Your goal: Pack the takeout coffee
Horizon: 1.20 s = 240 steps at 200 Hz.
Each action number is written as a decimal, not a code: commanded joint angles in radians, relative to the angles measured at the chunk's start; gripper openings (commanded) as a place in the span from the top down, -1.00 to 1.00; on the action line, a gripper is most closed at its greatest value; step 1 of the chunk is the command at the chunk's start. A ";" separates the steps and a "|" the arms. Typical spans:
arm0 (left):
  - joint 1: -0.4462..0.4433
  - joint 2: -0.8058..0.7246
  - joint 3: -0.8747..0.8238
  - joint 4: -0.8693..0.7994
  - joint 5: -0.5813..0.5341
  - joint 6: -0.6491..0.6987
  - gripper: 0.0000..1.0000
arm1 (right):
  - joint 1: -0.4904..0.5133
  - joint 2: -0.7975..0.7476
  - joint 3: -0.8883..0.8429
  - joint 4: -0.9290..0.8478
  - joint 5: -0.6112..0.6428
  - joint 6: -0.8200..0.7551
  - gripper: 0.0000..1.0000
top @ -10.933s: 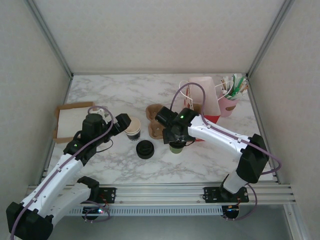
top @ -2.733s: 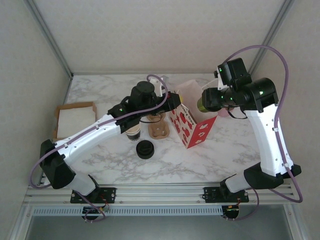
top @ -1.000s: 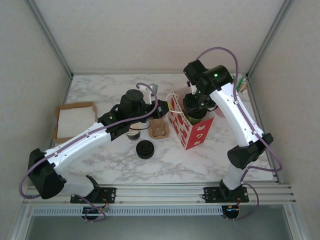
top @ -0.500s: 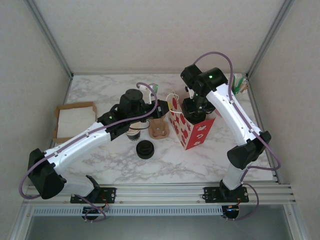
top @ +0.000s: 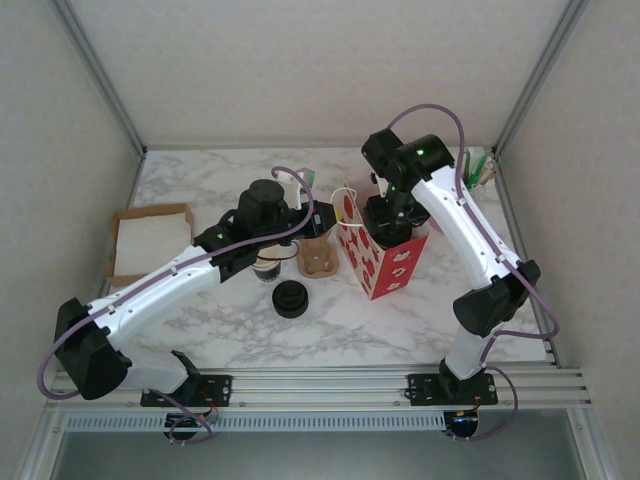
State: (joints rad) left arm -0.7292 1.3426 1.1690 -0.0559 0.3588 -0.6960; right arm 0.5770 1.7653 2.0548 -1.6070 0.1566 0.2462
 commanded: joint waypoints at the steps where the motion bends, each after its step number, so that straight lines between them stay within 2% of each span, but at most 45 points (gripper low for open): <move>1: 0.013 -0.027 -0.004 0.005 0.013 0.030 1.00 | -0.019 -0.020 0.011 -0.072 0.006 -0.007 -0.31; 84: 0.035 0.003 0.027 -0.007 0.033 0.054 1.00 | -0.032 -0.028 -0.051 -0.049 -0.055 -0.033 -0.31; 240: 0.054 0.005 0.012 -0.008 0.050 0.060 1.00 | -0.006 0.050 -0.095 -0.015 -0.082 -0.042 -0.31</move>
State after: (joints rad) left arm -0.6853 1.3571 1.1706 -0.0631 0.3969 -0.6537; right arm 0.5636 1.8038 1.9831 -1.6058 0.0841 0.2195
